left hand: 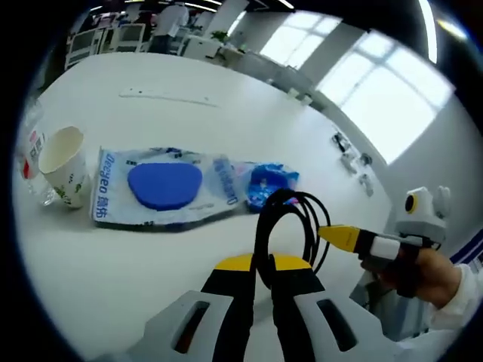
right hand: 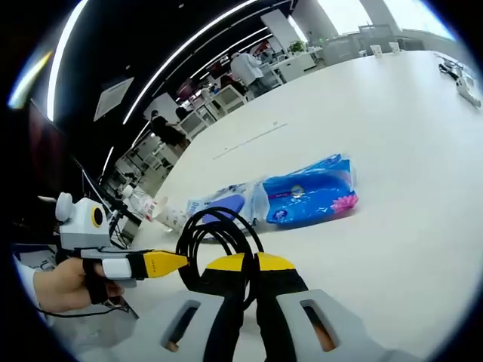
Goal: Arrange the tabletop items into an orderly group along one side of the table until the central work area is clear of visible clutter.
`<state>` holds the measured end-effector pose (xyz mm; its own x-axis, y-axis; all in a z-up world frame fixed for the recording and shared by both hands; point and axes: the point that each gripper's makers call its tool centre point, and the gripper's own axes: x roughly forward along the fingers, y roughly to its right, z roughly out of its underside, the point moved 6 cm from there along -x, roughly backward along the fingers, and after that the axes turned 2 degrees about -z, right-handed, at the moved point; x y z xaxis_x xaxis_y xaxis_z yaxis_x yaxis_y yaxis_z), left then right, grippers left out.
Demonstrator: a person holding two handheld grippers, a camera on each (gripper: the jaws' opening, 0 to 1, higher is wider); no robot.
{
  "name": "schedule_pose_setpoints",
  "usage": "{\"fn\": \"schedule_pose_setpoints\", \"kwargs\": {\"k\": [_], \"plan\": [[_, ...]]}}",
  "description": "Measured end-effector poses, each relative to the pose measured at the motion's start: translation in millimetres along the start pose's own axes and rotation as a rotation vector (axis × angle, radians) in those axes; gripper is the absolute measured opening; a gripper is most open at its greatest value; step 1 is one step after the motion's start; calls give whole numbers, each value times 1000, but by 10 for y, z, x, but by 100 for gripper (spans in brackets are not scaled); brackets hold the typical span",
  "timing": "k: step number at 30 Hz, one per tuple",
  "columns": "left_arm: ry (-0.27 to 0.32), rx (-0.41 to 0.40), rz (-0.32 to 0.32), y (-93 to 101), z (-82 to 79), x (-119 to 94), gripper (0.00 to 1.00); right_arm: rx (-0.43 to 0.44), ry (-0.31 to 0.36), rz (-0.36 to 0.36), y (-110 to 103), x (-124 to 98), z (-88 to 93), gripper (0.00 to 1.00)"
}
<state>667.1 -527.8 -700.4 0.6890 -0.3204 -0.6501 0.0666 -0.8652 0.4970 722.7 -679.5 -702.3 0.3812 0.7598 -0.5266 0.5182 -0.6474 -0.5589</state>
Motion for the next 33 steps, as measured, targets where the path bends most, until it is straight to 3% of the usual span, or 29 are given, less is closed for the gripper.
{"fn": "schedule_pose_setpoints", "kwargs": {"k": [18, 33], "plan": [[-57, -20, 24, 215, 56, 396, 3, 49, 0, 46, 442, -83, -50, 0], [-74, -70, -3, 160, 176, 608, 3, 57, -46, 70, 607, 15, 54, 0]]}}
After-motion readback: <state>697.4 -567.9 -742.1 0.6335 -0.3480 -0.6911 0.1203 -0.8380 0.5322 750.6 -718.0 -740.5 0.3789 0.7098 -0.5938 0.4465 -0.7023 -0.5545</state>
